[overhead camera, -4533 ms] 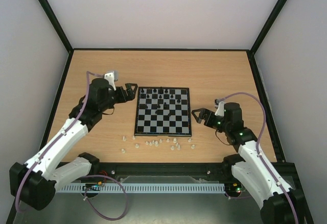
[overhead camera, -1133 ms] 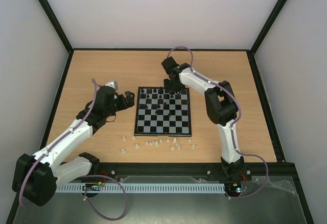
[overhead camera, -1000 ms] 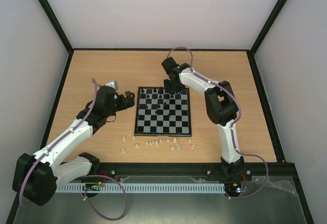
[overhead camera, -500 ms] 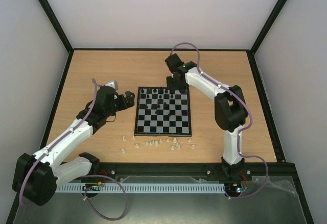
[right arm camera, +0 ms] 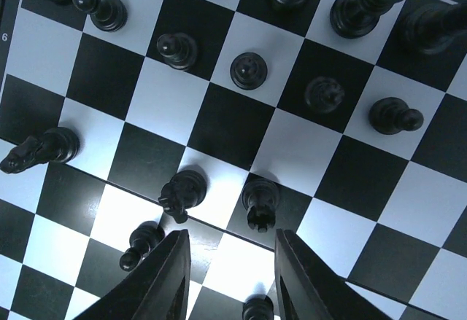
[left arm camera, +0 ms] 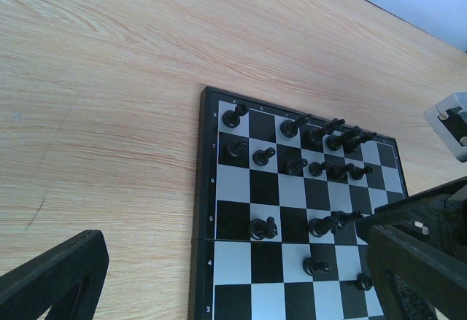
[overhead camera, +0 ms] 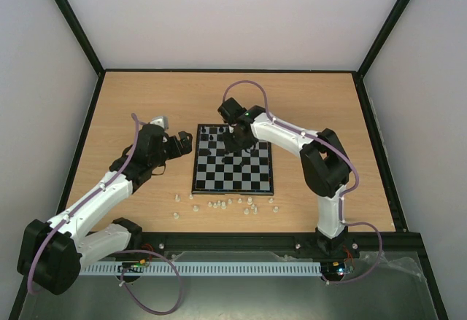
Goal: Set up the chess pieces on the board
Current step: Pick up the chess piece from the chessboard.
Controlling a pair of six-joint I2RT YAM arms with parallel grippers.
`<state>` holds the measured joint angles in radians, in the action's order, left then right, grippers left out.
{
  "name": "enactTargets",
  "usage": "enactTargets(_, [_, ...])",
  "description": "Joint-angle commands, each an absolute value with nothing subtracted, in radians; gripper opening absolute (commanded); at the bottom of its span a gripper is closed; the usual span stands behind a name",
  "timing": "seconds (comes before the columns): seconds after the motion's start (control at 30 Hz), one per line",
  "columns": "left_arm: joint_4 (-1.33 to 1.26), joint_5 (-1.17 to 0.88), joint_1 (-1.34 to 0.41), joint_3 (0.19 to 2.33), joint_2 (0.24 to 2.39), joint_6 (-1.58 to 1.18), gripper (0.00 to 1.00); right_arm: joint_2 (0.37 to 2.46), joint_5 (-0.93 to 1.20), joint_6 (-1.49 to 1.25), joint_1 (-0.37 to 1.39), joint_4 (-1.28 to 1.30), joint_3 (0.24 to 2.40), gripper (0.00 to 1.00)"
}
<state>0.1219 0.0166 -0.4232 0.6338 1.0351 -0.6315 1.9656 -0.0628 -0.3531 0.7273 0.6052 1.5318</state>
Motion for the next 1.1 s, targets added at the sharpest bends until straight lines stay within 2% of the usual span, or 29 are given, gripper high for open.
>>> enactTargets(0.0, [0.109,0.026,-0.425,0.628,1.039,-0.622,1.0,1.994,-0.074,-0.362,0.727,0.62,1.526,0.32])
enactTargets(0.27, [0.11,0.026,-0.425,0.629,1.035,-0.622,1.0,2.045,-0.118,-0.36,0.726,0.623,1.548,0.31])
enactTargets(0.5, [0.109,0.025,-0.425,0.627,1.034,-0.622,1.0,2.068,-0.132,-0.359,0.725,0.613,1.569,0.25])
enactTargets(0.8, [0.105,0.023,-0.425,0.623,1.032,-0.622,0.99,2.077,-0.149,-0.353,0.724,0.623,1.62,0.25])
enactTargets(1.0, [0.102,0.016,-0.425,0.621,1.031,-0.621,0.99,2.088,-0.154,-0.35,0.721,0.641,1.623,0.12])
enactTargets(1.03, [0.102,0.016,-0.425,0.621,1.032,-0.621,1.0,2.085,-0.157,-0.351,0.721,0.641,1.617,0.14])
enactTargets(1.07, [0.101,0.015,-0.425,0.62,1.032,-0.62,0.99,2.079,-0.159,-0.352,0.72,0.644,1.612,0.22])
